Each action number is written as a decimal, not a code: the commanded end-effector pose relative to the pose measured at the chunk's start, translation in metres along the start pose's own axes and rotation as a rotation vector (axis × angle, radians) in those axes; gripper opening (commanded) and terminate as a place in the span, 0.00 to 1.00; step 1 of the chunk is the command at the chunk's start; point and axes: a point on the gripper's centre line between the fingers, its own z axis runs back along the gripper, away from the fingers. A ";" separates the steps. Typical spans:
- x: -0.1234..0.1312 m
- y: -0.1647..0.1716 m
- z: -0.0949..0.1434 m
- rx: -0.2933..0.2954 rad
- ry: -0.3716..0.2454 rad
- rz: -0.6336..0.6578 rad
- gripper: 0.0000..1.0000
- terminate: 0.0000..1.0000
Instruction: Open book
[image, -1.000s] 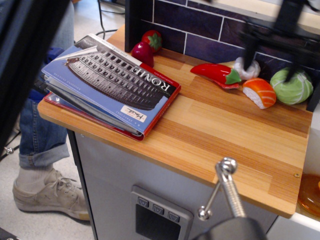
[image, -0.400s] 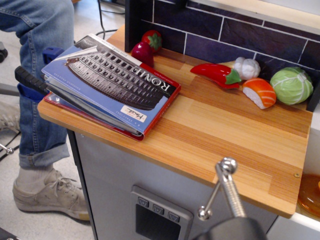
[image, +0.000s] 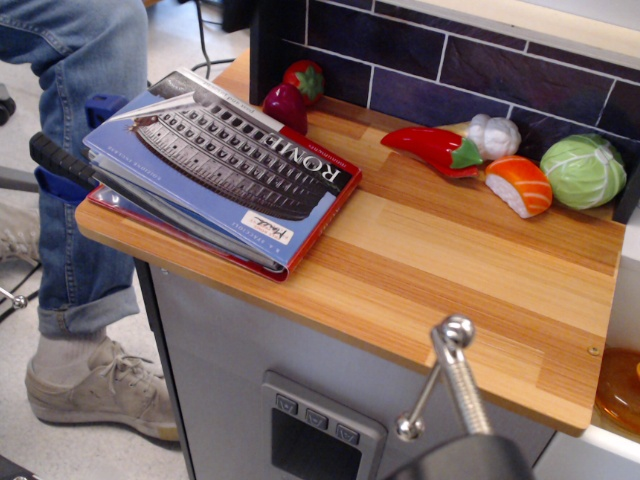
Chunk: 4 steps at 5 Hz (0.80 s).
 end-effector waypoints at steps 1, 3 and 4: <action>-0.030 0.071 -0.029 -0.008 -0.061 0.091 1.00 0.00; -0.019 0.060 -0.024 -0.184 -0.105 0.169 1.00 0.00; -0.012 0.040 -0.006 -0.249 -0.164 0.171 1.00 0.00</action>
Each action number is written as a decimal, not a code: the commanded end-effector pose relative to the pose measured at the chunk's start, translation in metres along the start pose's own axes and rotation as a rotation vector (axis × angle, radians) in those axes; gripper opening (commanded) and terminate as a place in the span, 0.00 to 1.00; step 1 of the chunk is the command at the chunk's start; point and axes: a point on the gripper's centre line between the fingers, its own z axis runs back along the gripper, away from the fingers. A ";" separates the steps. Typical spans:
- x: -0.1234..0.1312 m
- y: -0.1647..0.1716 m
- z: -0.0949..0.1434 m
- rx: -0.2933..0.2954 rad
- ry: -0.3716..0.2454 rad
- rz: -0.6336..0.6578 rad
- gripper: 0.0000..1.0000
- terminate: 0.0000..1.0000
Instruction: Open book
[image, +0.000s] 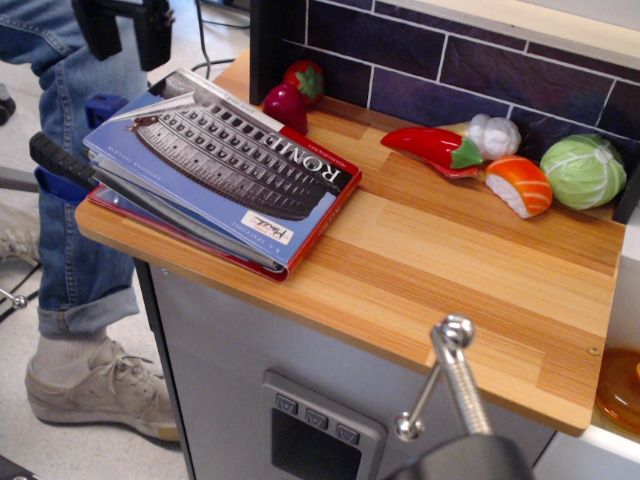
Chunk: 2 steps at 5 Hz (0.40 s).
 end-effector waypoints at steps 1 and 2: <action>0.011 -0.047 0.033 -0.041 -0.158 -0.031 1.00 0.00; 0.018 -0.053 0.011 -0.014 -0.182 -0.031 1.00 0.00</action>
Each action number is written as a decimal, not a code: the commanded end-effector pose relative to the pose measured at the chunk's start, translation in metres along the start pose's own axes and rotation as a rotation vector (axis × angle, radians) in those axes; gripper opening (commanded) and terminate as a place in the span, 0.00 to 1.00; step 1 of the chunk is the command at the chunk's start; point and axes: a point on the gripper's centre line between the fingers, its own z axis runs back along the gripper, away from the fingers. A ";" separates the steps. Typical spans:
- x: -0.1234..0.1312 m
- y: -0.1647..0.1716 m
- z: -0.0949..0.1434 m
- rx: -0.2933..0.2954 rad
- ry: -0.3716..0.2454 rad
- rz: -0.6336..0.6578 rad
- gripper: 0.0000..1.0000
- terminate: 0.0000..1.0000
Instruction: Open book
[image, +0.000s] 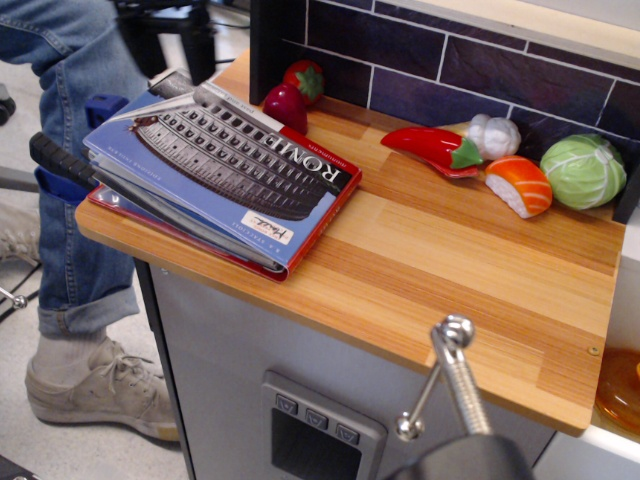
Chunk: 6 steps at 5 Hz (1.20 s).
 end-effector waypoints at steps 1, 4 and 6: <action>0.011 -0.026 0.019 -0.004 -0.134 -0.015 1.00 0.00; 0.016 -0.099 0.062 -0.249 -0.069 0.069 1.00 0.00; 0.014 -0.176 0.104 -0.439 0.021 0.141 1.00 0.00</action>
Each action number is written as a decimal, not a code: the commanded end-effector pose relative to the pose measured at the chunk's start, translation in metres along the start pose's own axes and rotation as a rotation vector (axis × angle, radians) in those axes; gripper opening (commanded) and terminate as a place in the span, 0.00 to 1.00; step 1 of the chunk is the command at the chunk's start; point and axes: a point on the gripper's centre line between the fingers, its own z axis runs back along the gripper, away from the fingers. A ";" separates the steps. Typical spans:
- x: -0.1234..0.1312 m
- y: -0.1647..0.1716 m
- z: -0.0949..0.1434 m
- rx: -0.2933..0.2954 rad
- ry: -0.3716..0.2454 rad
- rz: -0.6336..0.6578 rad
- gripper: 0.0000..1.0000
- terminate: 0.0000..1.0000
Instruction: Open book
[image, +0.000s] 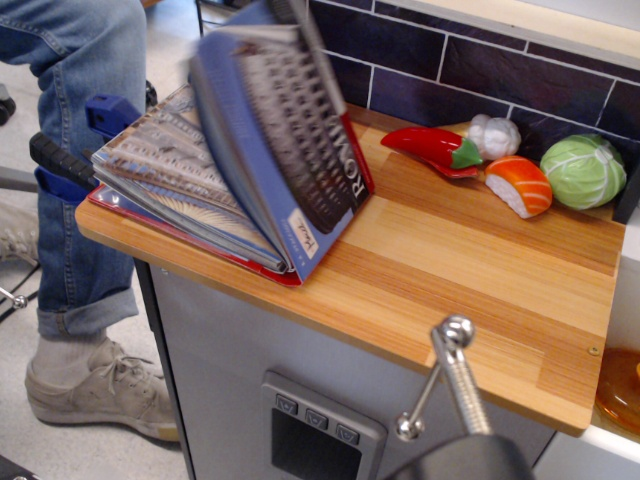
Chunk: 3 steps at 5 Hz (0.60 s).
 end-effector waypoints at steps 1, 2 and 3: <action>-0.023 -0.082 -0.026 -0.019 0.077 0.003 1.00 0.00; -0.040 -0.109 -0.062 0.017 0.095 -0.008 1.00 0.00; -0.050 -0.132 -0.092 0.042 0.102 0.004 1.00 1.00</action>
